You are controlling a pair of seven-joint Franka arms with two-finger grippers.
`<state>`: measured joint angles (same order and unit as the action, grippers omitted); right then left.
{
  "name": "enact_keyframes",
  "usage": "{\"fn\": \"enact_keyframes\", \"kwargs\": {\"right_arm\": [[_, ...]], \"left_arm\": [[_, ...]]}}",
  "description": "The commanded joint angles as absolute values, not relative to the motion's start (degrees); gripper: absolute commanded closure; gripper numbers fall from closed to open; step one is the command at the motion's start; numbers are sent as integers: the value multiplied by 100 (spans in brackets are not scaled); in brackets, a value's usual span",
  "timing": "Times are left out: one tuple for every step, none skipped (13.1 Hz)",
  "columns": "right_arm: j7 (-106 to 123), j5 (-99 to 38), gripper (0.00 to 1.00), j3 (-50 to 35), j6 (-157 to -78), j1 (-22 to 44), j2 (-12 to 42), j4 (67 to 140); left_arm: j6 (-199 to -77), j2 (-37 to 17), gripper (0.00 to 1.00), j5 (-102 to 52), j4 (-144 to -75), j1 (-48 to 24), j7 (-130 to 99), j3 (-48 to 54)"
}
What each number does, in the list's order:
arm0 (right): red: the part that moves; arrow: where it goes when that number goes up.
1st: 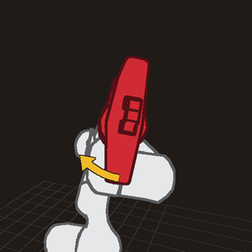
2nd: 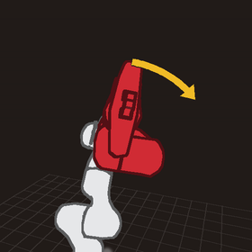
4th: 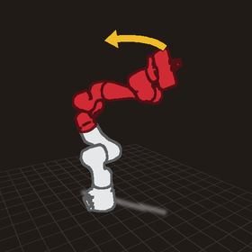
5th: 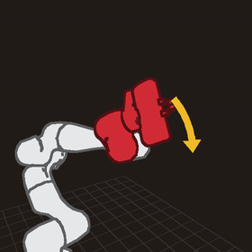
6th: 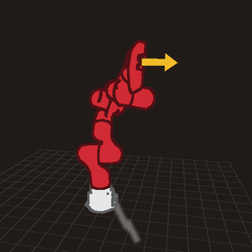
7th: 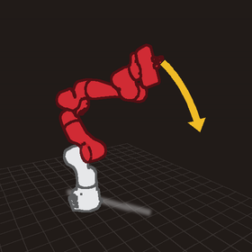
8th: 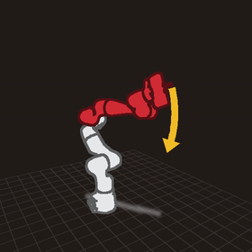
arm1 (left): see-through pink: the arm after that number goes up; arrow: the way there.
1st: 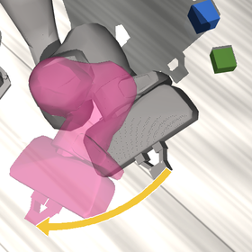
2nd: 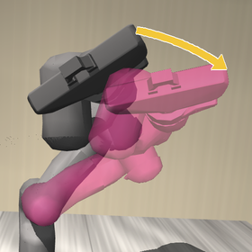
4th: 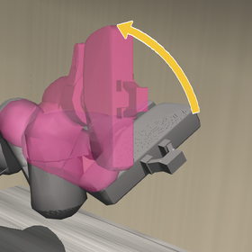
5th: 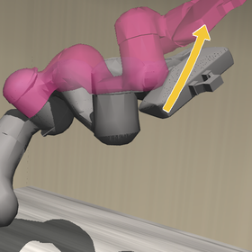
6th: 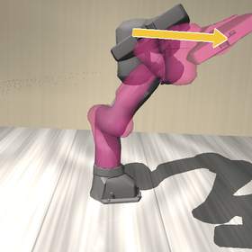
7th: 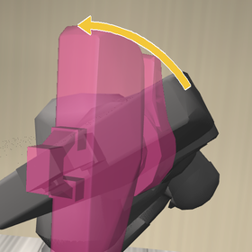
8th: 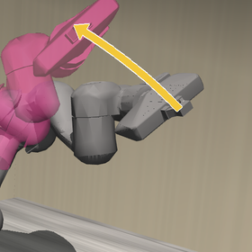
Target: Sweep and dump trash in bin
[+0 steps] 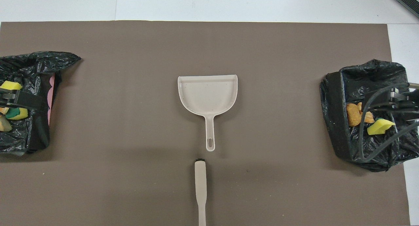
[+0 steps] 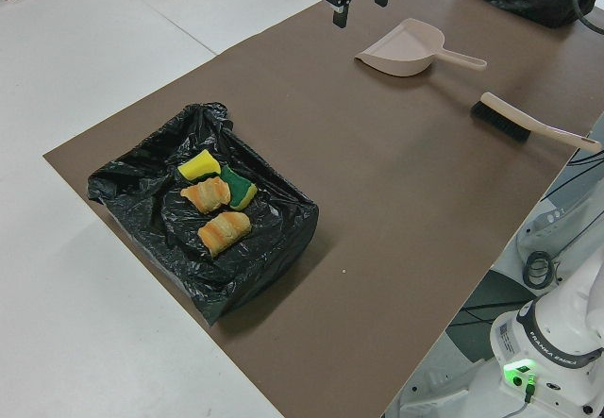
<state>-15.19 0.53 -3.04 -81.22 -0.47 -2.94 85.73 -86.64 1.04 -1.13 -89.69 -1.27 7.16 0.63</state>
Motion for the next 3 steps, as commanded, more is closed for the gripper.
{"fn": "enact_keyframes", "kwargs": {"right_arm": [[-1327, -62, 0, -325, -8218, -149, -413, 8736], [-1327, -62, 0, -325, -8218, -158, -413, 8736], [-1327, -62, 0, -325, -8218, -150, -413, 8736]], "left_arm": [[-8561, 132, 0, -88, -8938, -185, 738, 9], [-8561, 132, 0, -88, -8938, -185, 738, 9], [-8561, 132, 0, -88, -8938, -185, 738, 9]]}}
